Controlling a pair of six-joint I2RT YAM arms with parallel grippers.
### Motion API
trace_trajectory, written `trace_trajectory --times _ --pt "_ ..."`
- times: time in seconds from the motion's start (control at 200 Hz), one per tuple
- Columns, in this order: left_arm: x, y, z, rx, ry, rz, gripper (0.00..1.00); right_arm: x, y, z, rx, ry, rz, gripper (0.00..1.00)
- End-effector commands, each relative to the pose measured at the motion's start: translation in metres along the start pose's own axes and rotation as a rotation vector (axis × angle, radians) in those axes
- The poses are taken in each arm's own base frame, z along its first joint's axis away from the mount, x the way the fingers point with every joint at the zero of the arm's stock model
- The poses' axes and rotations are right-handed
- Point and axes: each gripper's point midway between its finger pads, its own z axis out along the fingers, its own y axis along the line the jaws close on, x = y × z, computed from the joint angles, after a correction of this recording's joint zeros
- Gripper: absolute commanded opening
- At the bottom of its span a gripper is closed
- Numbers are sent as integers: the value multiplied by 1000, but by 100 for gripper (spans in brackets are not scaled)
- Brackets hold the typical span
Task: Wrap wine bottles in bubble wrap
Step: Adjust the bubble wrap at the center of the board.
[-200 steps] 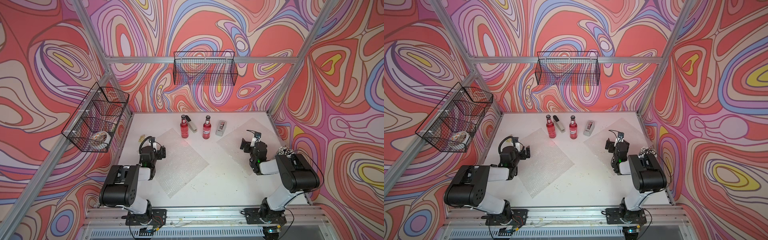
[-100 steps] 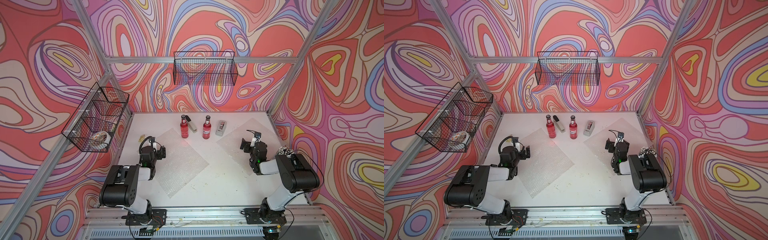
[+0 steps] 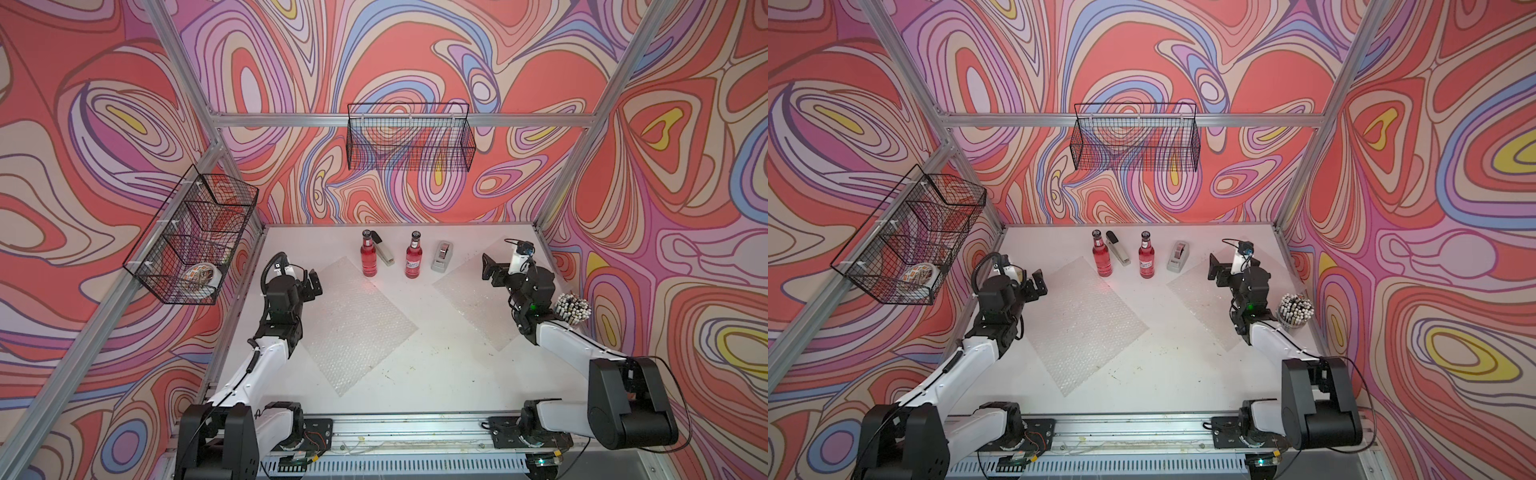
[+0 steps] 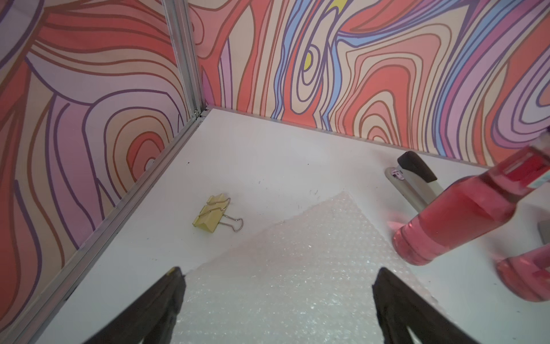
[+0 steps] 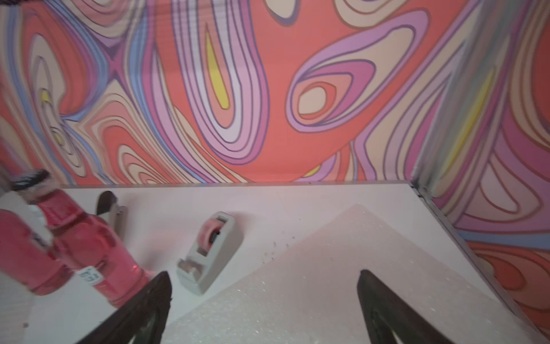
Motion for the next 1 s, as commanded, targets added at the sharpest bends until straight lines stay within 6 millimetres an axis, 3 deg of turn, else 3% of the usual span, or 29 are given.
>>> trace_trajectory --times 0.0,0.15,0.29,0.441,0.601,0.796,0.991 --pt "48 25 -27 -157 309 -145 100 10 44 -11 -257 114 76 98" --pt "69 30 -60 -208 484 -201 100 -7 78 -26 -428 142 71 98" --pt "90 30 -74 -213 574 -240 100 -11 102 -32 -513 163 67 98" --pt "130 32 -71 -272 728 -303 100 1 132 -32 -585 208 46 98" --pt "159 30 -59 -279 764 -384 99 12 156 -32 -622 227 35 98" --pt "190 44 -56 -375 828 -377 90 24 175 -32 -647 256 4 98" --pt "206 43 -47 -374 848 -395 74 26 181 -34 -660 262 0 98"
